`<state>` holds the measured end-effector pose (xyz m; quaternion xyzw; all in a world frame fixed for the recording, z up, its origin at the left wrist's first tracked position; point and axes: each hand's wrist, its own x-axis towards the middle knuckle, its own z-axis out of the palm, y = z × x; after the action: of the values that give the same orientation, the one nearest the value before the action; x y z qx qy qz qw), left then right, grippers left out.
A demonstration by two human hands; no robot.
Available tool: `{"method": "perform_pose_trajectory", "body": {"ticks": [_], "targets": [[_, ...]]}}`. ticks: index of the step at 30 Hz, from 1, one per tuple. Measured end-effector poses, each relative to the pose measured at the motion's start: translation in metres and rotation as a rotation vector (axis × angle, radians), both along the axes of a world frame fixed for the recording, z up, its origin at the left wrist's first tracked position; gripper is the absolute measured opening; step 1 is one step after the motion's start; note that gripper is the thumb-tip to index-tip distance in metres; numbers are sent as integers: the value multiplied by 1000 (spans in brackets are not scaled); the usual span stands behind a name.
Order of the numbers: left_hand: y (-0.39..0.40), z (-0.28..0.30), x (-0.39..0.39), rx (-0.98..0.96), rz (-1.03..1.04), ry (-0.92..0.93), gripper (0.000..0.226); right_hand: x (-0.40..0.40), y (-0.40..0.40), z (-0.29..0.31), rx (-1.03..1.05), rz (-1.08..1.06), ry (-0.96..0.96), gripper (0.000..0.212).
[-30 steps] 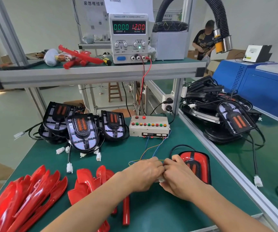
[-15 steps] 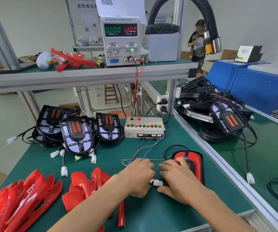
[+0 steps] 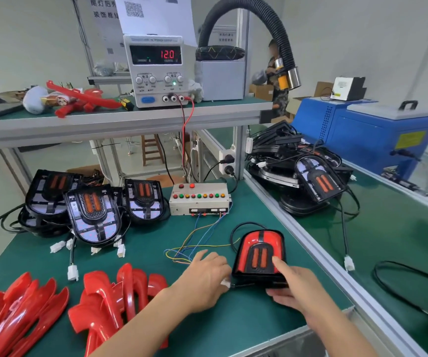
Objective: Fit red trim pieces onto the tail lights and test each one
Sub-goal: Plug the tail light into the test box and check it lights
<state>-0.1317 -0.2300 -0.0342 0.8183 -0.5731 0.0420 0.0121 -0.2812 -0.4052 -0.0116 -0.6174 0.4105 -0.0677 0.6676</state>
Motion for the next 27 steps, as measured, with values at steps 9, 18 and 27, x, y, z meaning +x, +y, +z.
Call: {"method": "perform_pose_trajectory", "body": {"ticks": [9, 18, 27], "targets": [[6, 8, -26, -444, 44, 396, 18, -19, 5, -7, 360, -121, -275, 32], [-2, 12, -68, -647, -144, 258, 24, -81, 23, -4, 53, -84, -536, 46], [-63, 10, -142, -801, -57, 606, 29, -152, 3, 3, -236, -204, -618, 47]]}}
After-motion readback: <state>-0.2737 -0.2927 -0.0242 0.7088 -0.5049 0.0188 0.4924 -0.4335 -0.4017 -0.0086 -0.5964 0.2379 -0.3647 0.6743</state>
